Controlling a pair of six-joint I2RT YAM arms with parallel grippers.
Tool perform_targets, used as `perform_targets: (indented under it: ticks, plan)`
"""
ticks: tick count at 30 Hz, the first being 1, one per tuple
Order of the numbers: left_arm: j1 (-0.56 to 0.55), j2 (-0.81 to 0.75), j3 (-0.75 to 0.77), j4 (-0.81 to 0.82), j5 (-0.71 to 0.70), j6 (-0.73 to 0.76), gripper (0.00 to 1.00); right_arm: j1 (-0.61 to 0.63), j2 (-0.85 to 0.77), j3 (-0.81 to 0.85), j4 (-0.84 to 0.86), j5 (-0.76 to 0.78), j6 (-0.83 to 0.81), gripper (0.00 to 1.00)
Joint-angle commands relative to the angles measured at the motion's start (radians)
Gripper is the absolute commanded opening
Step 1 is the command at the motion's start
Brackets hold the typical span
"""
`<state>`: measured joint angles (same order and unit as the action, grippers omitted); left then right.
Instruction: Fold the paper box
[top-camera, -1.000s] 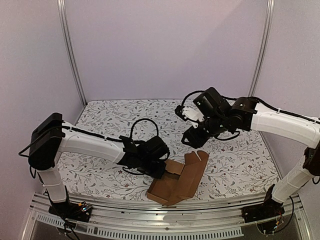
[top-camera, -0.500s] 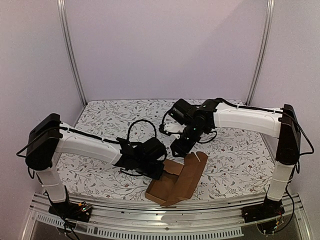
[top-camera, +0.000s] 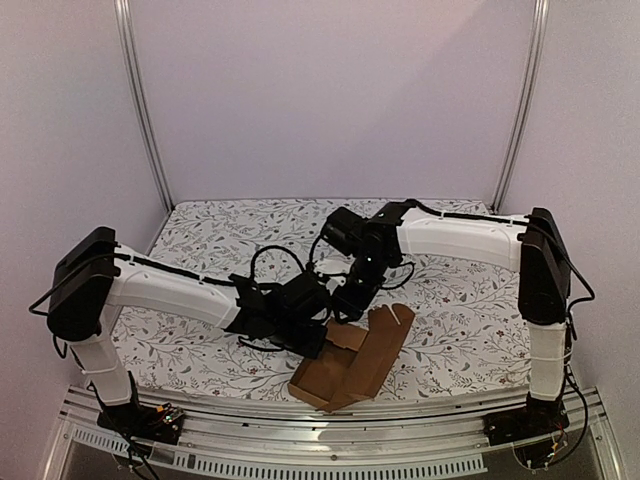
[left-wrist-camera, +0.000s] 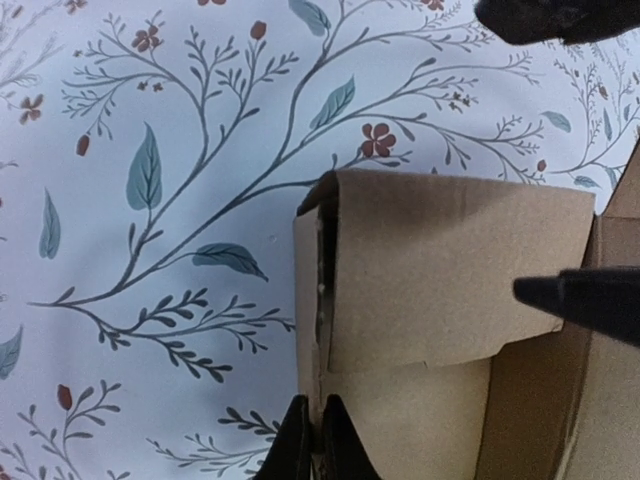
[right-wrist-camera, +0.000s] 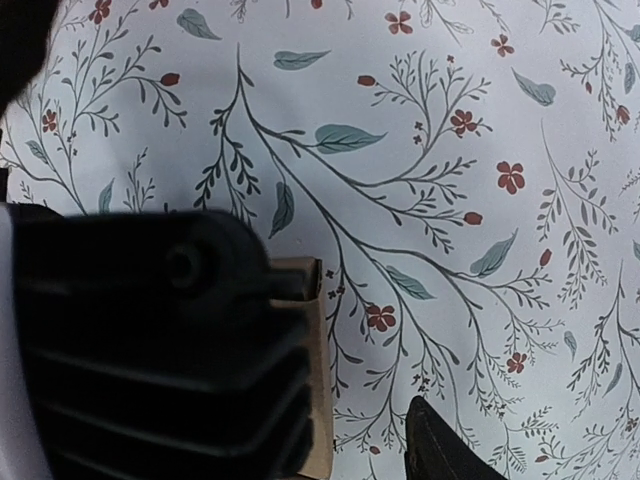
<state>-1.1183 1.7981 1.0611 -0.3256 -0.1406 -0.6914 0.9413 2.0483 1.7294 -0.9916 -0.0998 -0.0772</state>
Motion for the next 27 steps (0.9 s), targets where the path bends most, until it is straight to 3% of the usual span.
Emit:
perform_targets:
  ticks: [1,27]
  plan:
    - [0.002,-0.022,-0.012,0.029,0.004,0.025,0.05,-0.005,0.066,0.025,-0.055,-0.039,-0.016,0.5]
    - [0.002,-0.033,-0.005,0.043,0.006,0.03,0.04,0.01,0.194,0.019,-0.1,-0.074,-0.017,0.42]
